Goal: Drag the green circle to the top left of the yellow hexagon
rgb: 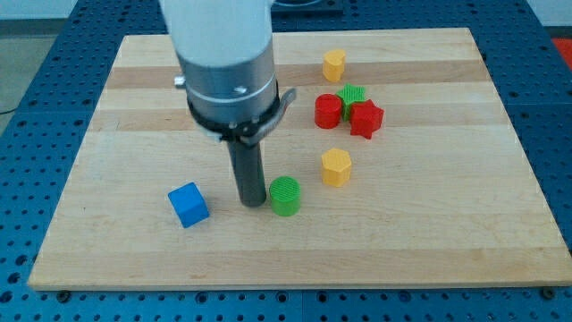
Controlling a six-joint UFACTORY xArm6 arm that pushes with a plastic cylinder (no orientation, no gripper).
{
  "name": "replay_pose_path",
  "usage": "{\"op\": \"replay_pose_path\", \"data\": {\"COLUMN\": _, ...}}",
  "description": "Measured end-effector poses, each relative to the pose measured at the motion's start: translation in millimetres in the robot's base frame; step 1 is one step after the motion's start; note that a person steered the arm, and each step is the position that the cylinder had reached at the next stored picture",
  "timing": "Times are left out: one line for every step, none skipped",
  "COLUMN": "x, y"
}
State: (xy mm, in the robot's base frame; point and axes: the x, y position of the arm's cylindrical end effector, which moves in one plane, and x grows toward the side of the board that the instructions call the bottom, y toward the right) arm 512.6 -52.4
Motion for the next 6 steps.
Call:
{"op": "replay_pose_path", "data": {"x": 31.4, "y": -17.1}}
{"op": "replay_pose_path", "data": {"x": 60.6, "y": 4.0}}
{"op": "replay_pose_path", "data": {"x": 24.2, "y": 28.7}}
{"op": "replay_pose_path", "data": {"x": -12.1, "y": 28.9}}
{"op": "replay_pose_path", "data": {"x": -47.8, "y": 34.2}}
{"op": "replay_pose_path", "data": {"x": -78.5, "y": 48.0}}
